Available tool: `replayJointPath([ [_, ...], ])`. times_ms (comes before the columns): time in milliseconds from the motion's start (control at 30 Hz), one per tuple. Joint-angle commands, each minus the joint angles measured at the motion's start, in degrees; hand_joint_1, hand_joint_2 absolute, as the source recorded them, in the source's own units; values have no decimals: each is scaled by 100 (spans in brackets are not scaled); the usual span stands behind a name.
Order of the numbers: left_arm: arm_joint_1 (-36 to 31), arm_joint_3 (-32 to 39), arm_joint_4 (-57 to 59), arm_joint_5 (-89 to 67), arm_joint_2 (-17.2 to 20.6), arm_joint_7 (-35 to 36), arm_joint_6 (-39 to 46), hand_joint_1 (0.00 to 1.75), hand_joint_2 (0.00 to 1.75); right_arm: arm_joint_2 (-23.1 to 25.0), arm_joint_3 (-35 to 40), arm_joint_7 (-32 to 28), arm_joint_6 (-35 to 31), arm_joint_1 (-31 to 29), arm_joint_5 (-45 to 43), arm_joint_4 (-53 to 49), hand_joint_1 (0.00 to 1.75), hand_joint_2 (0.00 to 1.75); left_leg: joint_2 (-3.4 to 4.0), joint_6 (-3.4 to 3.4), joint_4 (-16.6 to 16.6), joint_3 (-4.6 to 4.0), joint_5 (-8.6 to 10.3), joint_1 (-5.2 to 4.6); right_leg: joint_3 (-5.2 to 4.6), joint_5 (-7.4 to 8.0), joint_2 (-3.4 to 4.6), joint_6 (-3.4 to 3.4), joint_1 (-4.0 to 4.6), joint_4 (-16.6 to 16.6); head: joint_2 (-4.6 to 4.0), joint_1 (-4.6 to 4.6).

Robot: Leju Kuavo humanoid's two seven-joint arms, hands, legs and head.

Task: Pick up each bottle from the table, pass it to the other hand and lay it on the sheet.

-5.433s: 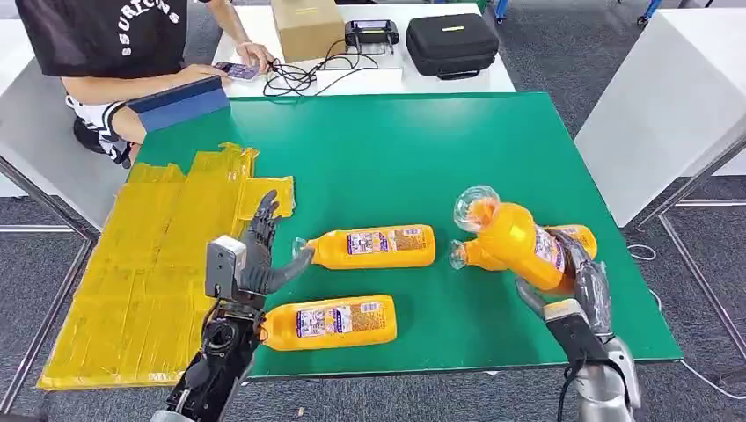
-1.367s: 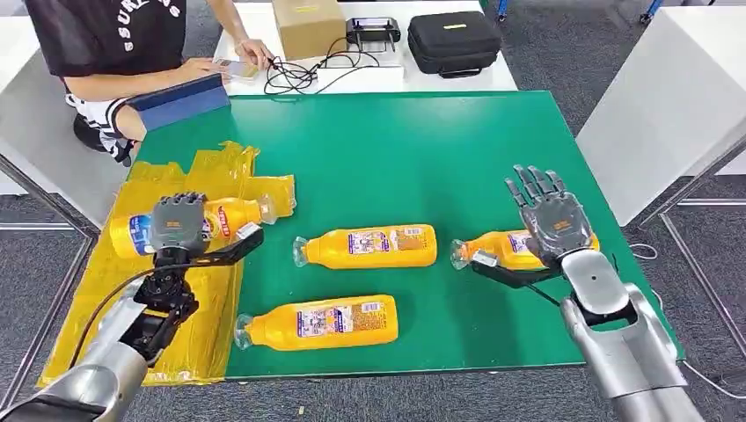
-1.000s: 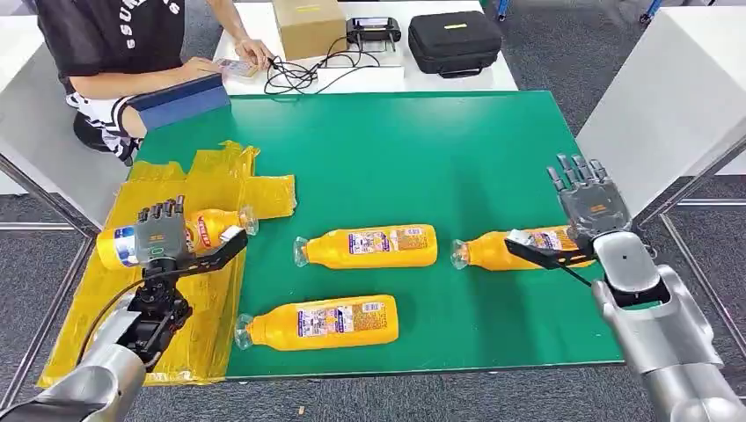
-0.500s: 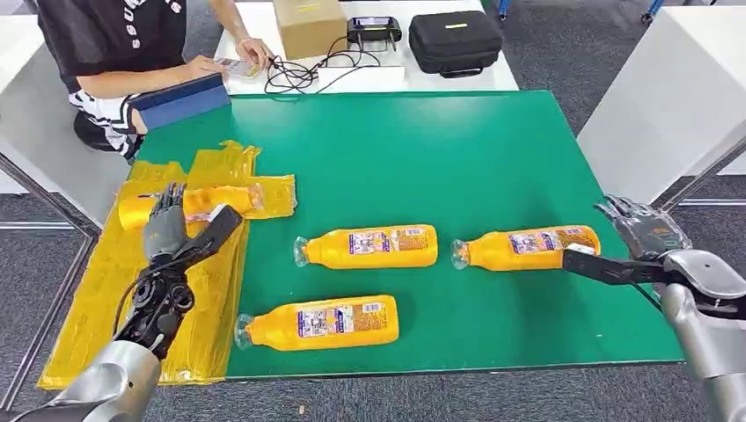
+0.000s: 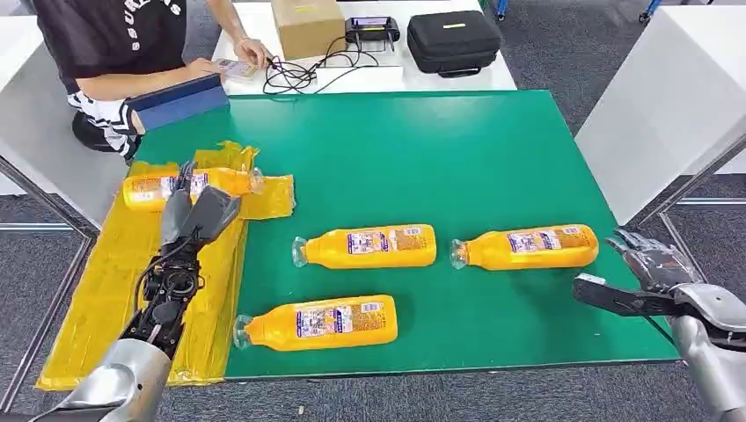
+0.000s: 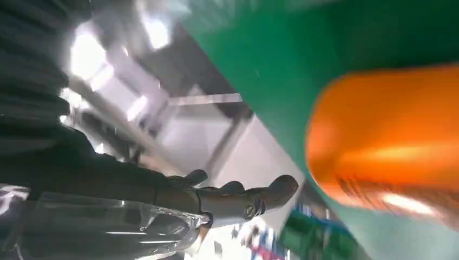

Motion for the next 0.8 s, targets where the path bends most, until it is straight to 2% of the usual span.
replayJointPath([
  [33, 96, -557, -586, 12, -46, 187, 55, 0, 0, 703, 226, 216, -498, -435, 385, 410, 0, 175, 32, -25, -3, 41, -15, 7, 37, -6, 18, -8, 7, -9, 0, -2],
  [67, 91, -563, -549, -22, -51, 231, 83, 0, 0, 701, 193, 260, -666, -422, 496, 286, 0, 175, 9, -14, -3, 18, -4, 4, 16, -2, 3, -4, 4, -7, 0, 0],
  [167, 171, -477, -560, -4, -20, 263, 147, 0, 0, 756, 192, 367, -852, -539, 712, 94, 0, 175, 16, -22, 0, 36, -15, 5, 31, -8, 10, -6, 5, -5, 2, 0],
  [300, 194, -460, -570, -5, -1, 262, 133, 0, 0, 779, 186, 387, -837, -563, 736, 50, 0, 175, 30, -22, 1, 39, -19, 4, 34, -9, 22, -6, 4, -3, 0, 0],
  [400, 249, -355, -636, -14, -7, 292, 164, 0, 0, 857, 91, 386, -879, -570, 824, -19, 0, 175, -1, -10, -3, 14, -2, 3, 12, -1, -1, -3, 2, -5, 2, 0],
  [500, 330, -251, -764, 15, -23, 234, 70, 0, 0, 887, 88, 282, -401, -671, 735, 127, 0, 175, 0, -10, -3, 12, -3, 1, 11, 0, 5, -2, 0, -3, 0, 0],
  [533, 327, -240, -786, 47, -42, 188, 18, 0, 0, 853, 127, 279, -232, -694, 707, 259, 0, 175, 29, -27, 2, 49, -23, 5, 44, -12, 23, -7, 5, -3, 2, 0],
  [567, 320, -248, -799, 70, -66, 154, -14, 0, 0, 832, 139, 273, -86, -709, 658, 427, 0, 175, 7, -14, 0, 20, -8, 3, 19, -3, 9, -3, 2, -3, 0, 0],
  [667, 275, -332, -867, 155, -137, 57, -70, 0, 0, 752, 246, 17, 414, -802, 270, 1056, 0, 175, -10, -14, -2, 22, -5, 6, 26, -5, -9, -3, 5, -8, 2, 0],
  [700, 271, -386, -919, 202, -139, 35, -89, 0, 0, 706, 351, -25, 519, -864, 199, 1246, 0, 175, 4, -30, 0, 57, -19, 10, 62, -15, -5, -7, 10, -12, 2, 0],
  [767, 280, -444, -1014, 230, -136, 50, -124, 0, 0, 682, 461, -79, 594, -957, 138, 1471, 0, 175, -13, -13, -1, 20, -5, 6, 24, -4, -11, -3, 4, -8, 2, 0],
  [800, 293, -464, -1058, 256, -132, 52, -124, 0, 0, 688, 517, -106, 598, -1005, 90, 1556, 0, 175, -7, -18, 0, 32, -11, 7, 37, -9, -8, -4, 6, -10, 2, 0],
])
